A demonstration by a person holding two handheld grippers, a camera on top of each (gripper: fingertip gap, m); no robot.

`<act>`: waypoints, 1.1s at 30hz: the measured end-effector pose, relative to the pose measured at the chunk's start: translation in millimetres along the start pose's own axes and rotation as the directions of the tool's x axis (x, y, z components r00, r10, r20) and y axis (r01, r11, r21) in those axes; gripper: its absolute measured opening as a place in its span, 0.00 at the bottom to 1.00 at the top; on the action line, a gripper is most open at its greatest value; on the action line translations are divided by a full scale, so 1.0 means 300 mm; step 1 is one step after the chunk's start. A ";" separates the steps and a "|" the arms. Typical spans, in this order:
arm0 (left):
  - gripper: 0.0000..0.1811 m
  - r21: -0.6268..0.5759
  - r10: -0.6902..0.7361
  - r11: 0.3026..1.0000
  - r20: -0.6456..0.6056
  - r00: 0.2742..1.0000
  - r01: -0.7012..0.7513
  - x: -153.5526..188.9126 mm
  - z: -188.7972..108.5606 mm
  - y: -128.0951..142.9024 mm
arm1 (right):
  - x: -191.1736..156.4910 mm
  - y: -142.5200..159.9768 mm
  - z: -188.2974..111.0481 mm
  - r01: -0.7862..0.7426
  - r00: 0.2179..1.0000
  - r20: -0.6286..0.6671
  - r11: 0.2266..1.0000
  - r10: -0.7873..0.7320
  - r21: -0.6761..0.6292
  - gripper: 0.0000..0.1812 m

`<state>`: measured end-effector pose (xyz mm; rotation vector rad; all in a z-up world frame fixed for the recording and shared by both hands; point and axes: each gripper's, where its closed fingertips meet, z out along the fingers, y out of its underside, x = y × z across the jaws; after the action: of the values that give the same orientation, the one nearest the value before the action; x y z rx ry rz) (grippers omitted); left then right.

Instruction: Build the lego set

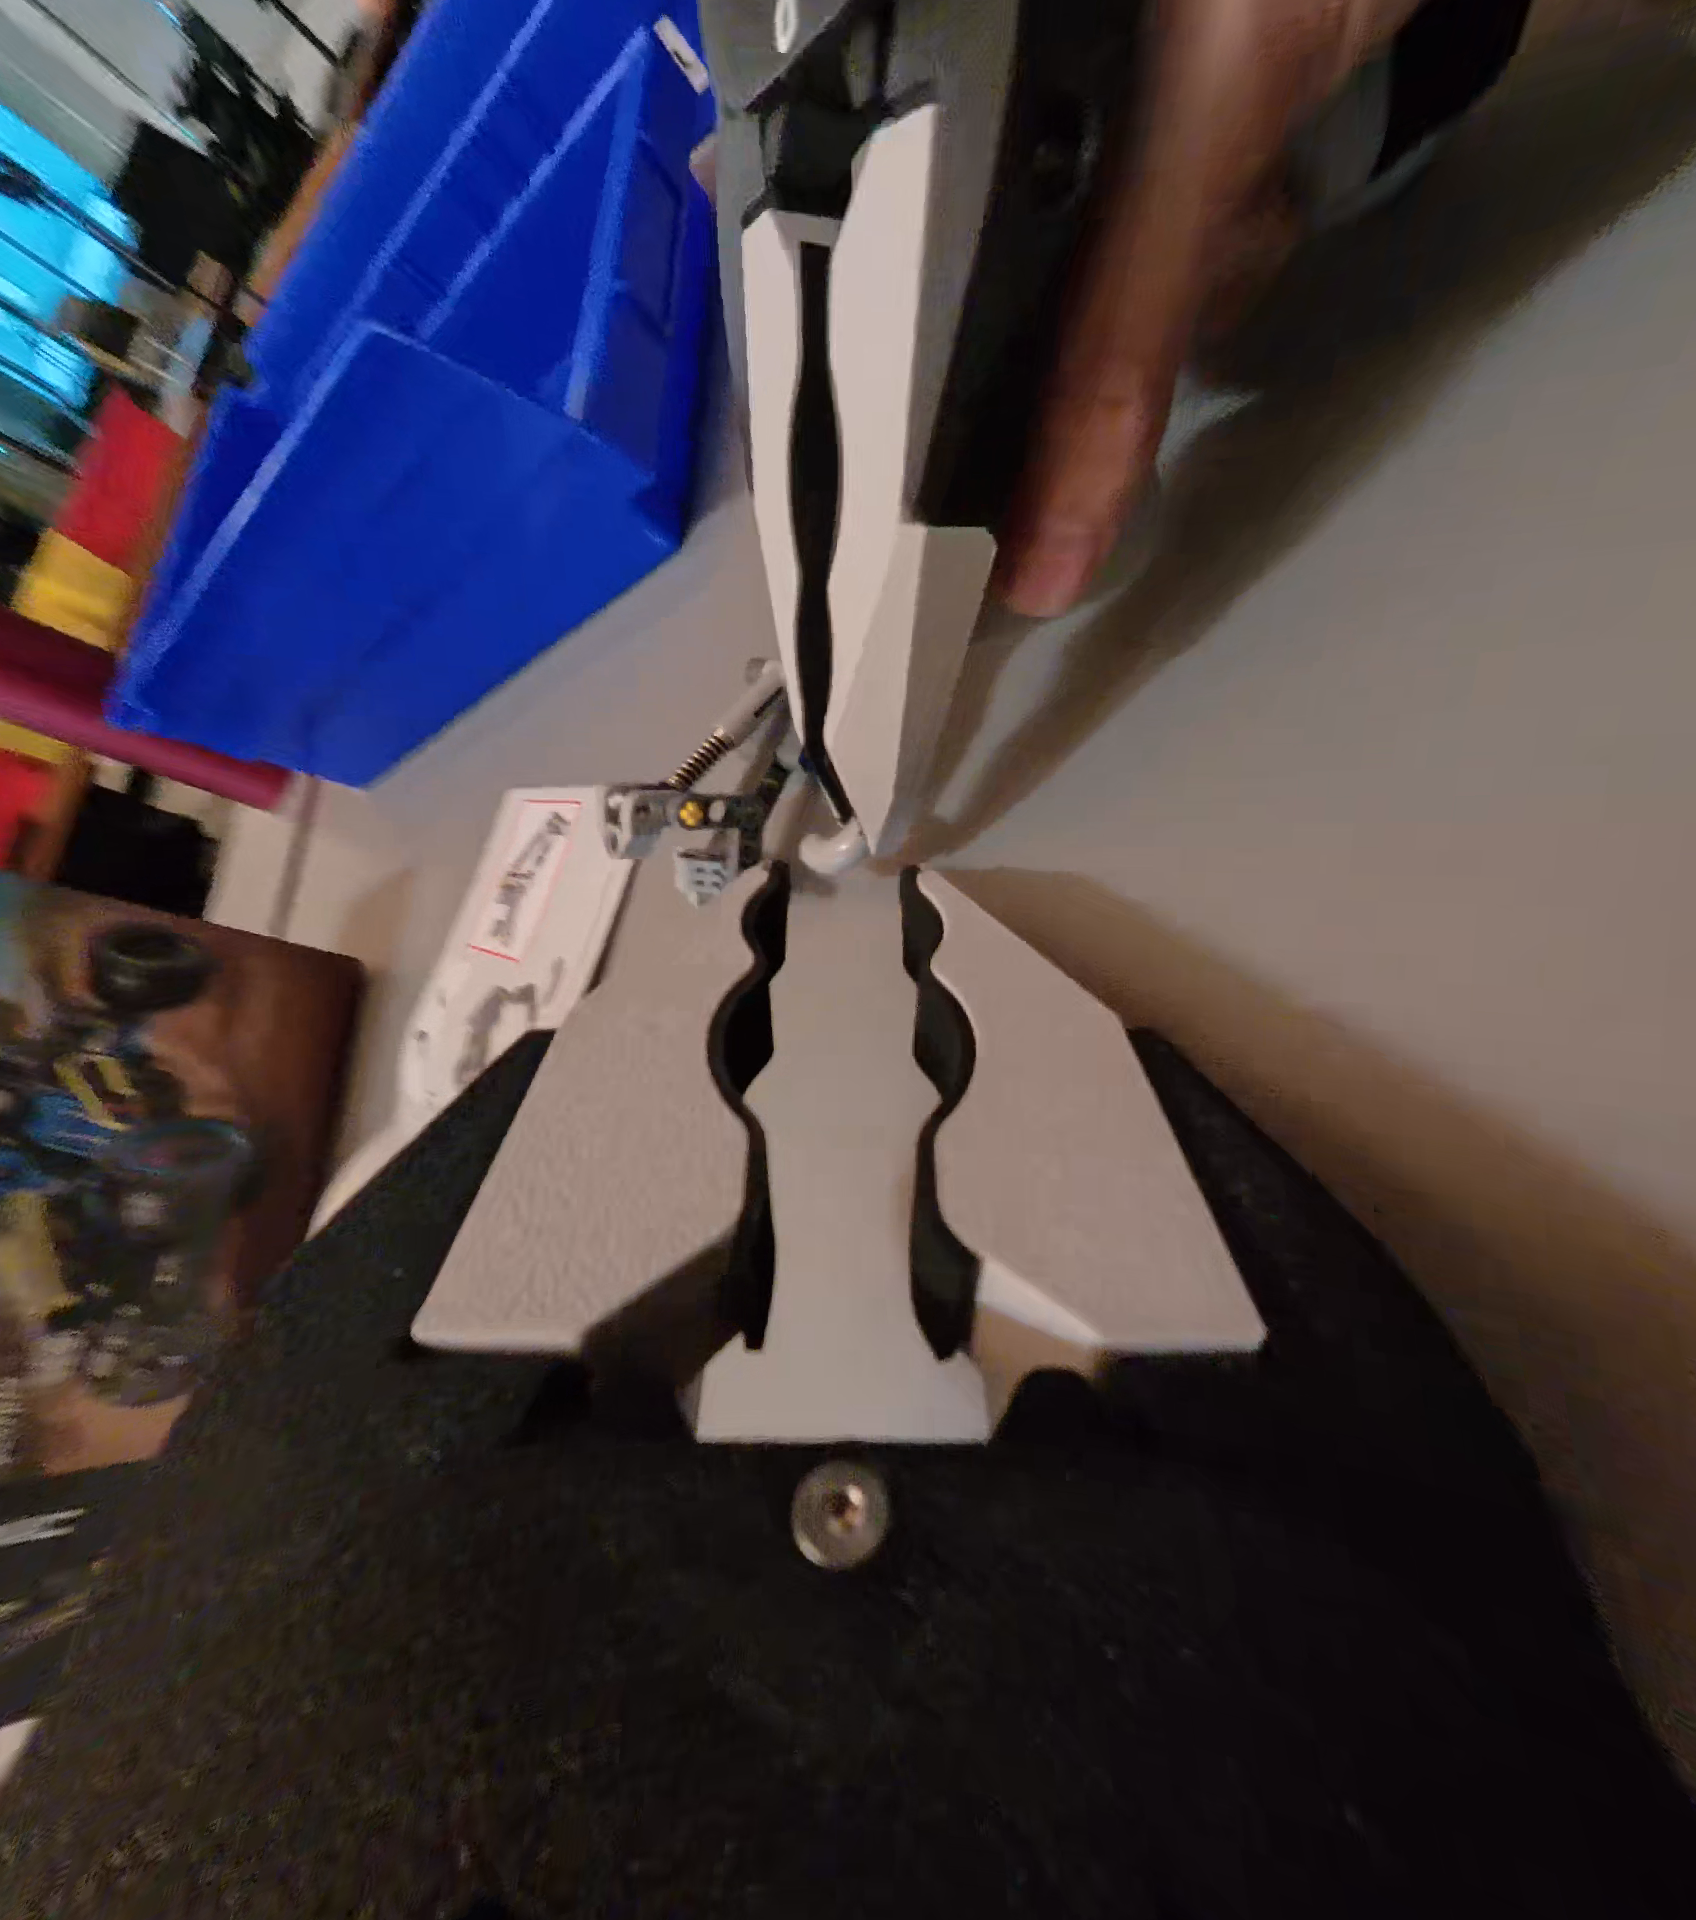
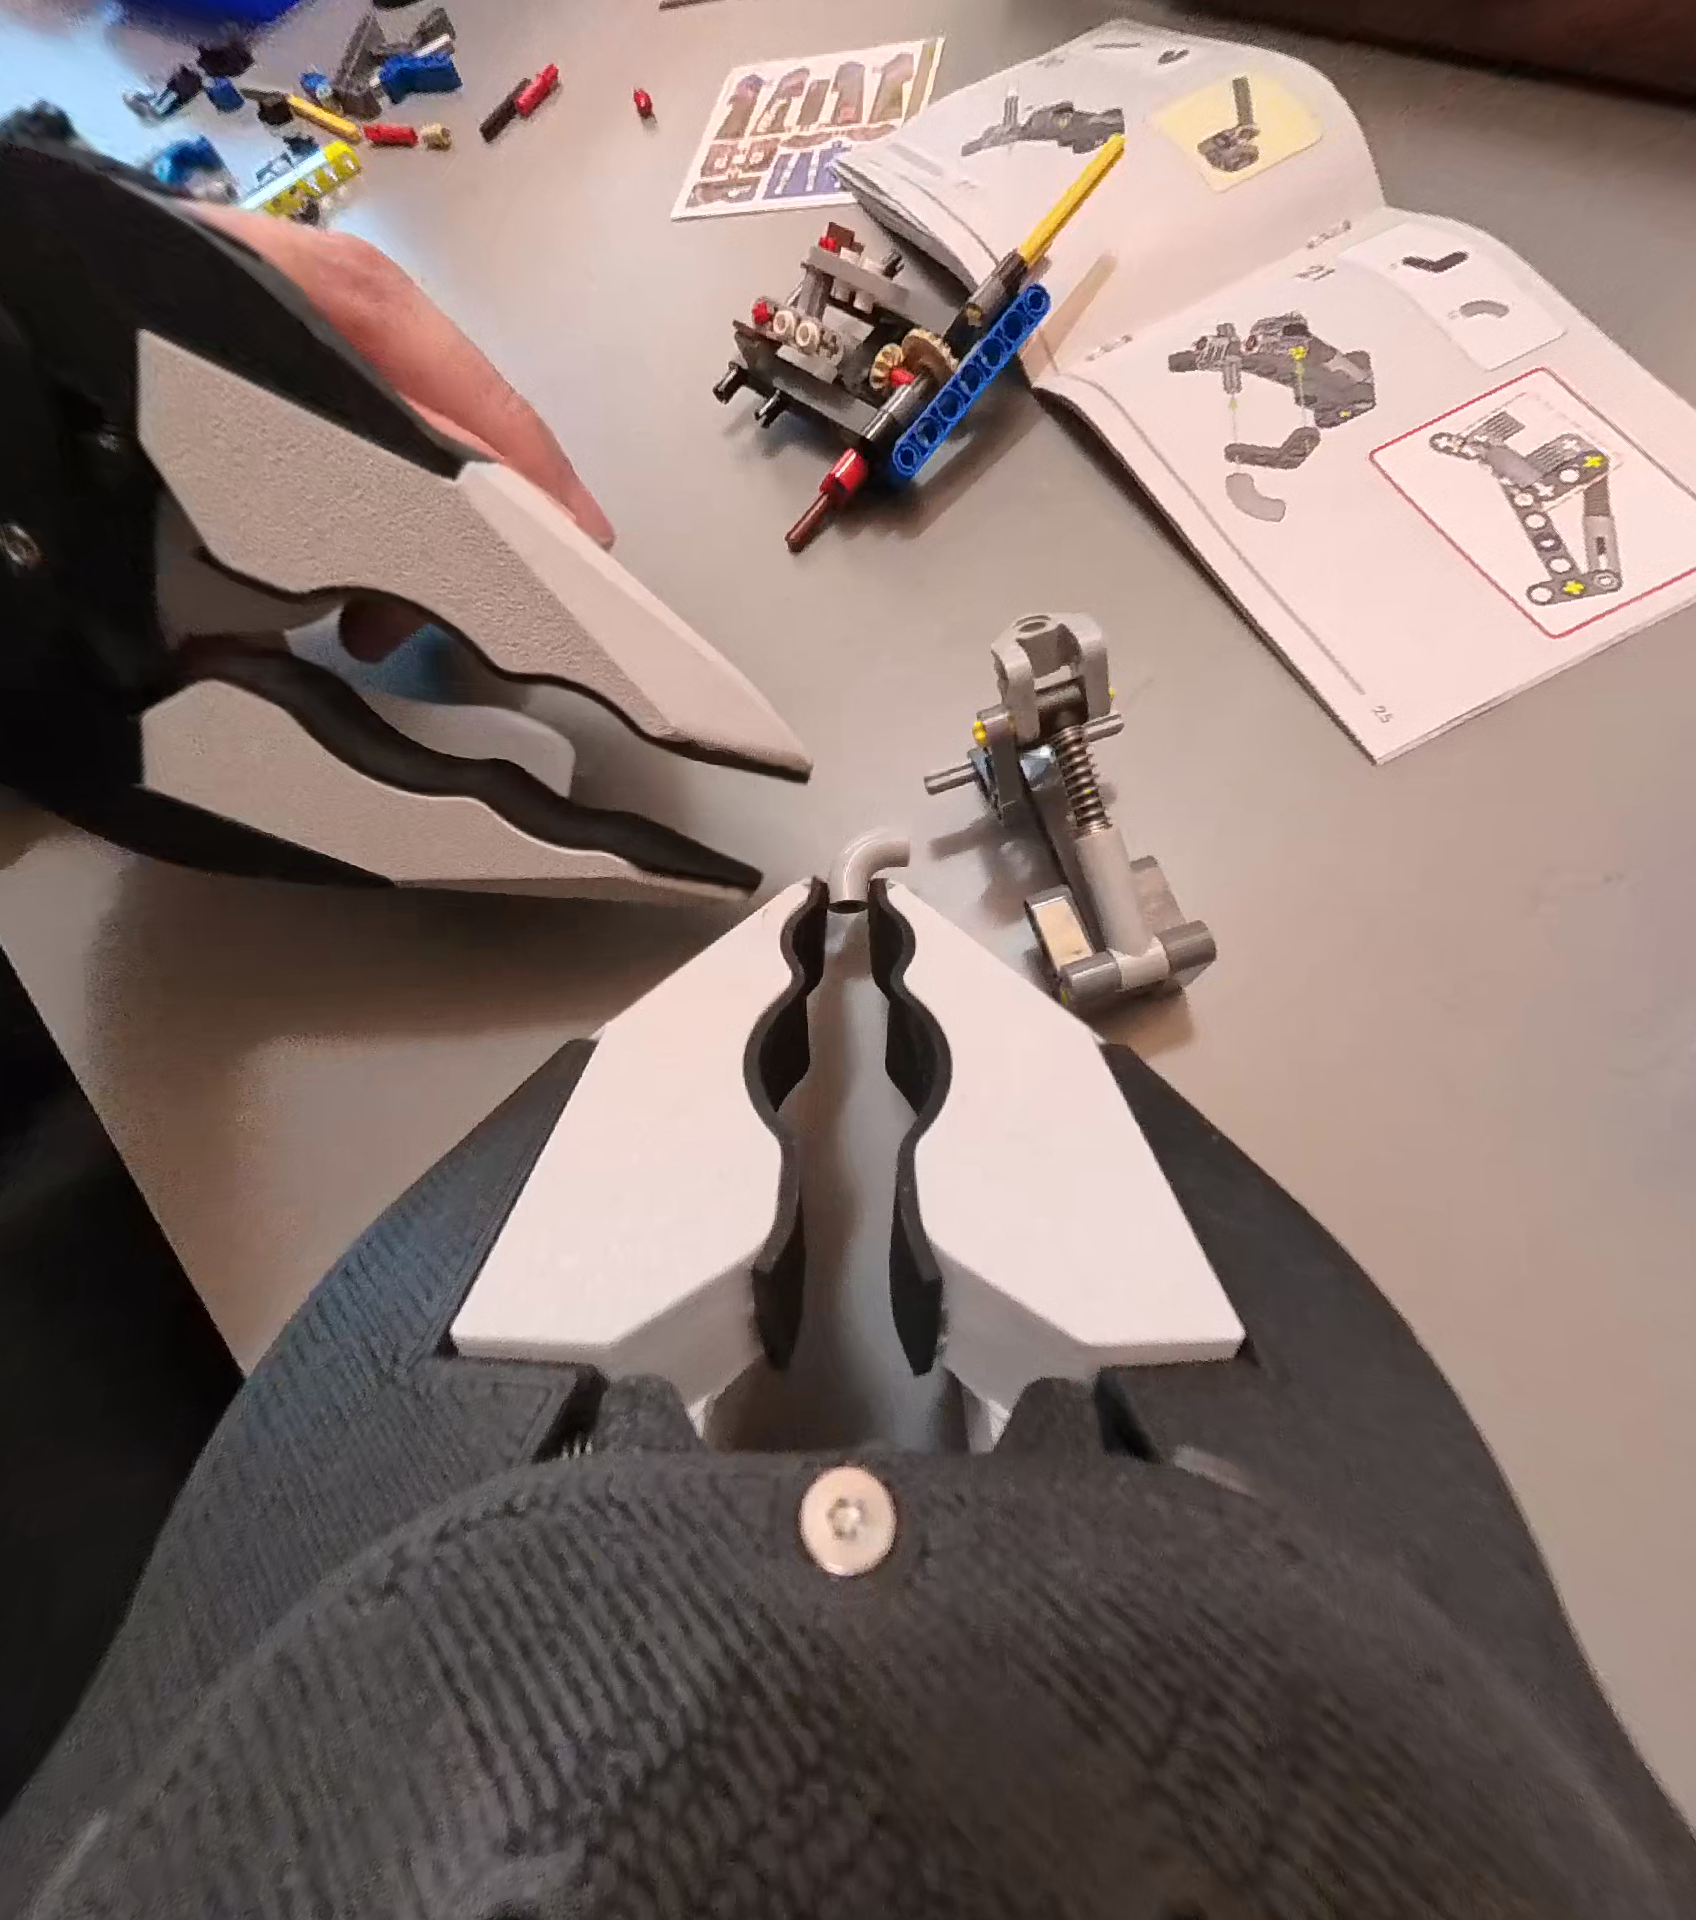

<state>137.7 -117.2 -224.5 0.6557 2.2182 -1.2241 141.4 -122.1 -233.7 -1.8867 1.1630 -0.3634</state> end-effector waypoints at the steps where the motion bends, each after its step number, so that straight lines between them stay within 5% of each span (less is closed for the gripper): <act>1: 0.10 0.001 0.046 0.999 0.028 0.999 -0.046 -0.005 0.001 0.000 | -0.004 -0.005 0.001 0.001 1.000 0.004 1.000 -0.001 0.007 0.03; 12: 0.04 0.024 0.390 0.917 0.158 0.907 -0.398 -0.008 -0.003 -0.023 | -0.058 -0.049 -0.016 -0.046 0.992 0.123 0.996 0.036 0.079 0.03; 33: 0.03 0.142 0.500 0.834 0.215 0.839 -0.533 0.002 -0.012 -0.052 | -0.016 -0.021 -0.085 0.143 0.982 0.115 0.988 -0.150 0.060 0.10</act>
<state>126.6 -121.3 -213.6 1.1047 1.6301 -1.1600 126.7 -130.1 -213.0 -1.9272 0.9305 -0.3530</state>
